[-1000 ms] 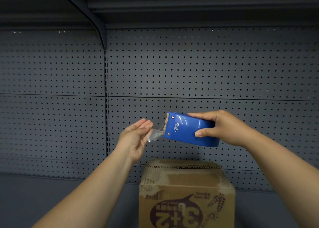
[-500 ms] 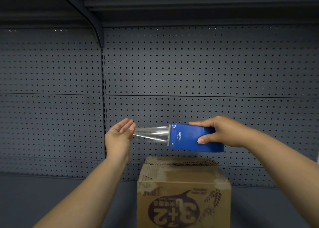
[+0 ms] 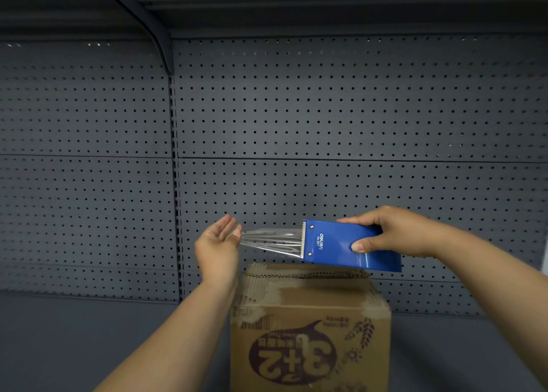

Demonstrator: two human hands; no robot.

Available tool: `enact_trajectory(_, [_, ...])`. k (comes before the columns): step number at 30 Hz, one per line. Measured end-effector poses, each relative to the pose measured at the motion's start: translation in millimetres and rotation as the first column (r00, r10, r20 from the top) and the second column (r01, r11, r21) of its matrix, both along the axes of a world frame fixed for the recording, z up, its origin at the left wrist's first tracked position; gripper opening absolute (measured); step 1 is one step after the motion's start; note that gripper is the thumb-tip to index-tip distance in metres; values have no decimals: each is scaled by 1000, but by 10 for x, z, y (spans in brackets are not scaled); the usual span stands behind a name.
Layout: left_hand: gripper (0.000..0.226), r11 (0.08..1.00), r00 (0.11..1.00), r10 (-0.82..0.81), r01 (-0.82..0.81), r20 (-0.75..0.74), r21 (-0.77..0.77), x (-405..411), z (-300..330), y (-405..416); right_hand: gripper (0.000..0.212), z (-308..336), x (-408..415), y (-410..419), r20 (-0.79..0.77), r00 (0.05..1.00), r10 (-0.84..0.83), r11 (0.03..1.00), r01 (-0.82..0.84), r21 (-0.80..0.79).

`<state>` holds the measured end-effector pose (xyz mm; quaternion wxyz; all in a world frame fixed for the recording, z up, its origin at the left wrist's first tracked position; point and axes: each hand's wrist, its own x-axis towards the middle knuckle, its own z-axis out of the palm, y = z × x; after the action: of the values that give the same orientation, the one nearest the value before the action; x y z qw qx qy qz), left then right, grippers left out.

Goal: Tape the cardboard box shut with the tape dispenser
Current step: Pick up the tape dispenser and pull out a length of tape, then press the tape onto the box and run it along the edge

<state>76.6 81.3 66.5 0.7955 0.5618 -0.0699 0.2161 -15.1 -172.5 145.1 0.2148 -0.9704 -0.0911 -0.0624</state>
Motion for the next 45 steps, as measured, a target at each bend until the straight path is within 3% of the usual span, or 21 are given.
enact_trajectory(5, [41,997,1000,-12,12,-12,72,-5,-103,13,48,19,-36,12,59,998,26,997,-22,-68])
enact_trajectory(10, [43,978,998,52,-43,-41,202,36,-140,30,79,65,-63,36,94,995,27,993,-16,-117])
enact_trajectory(13, [39,968,993,86,-63,-84,243,65,-140,34,73,61,-64,84,159,986,42,992,-22,-128])
enact_trajectory(18, [32,995,974,-89,95,-206,17,73,-60,53,70,64,-36,108,190,981,28,991,-3,-132])
enact_trajectory(20, [36,991,969,-134,137,-209,2,70,-40,60,74,55,2,85,208,978,12,988,20,-152])
enact_trajectory(30, [39,916,977,38,49,-208,399,213,-210,48,72,-25,230,104,79,996,29,965,-8,-261])
enact_trajectory(39, [34,842,942,162,23,-293,539,378,-374,-37,73,-91,387,164,28,999,15,944,-5,-329])
enact_trajectory(45, [32,789,912,174,96,-371,607,487,-421,-30,74,-136,484,184,-5,1000,9,936,-10,-352])
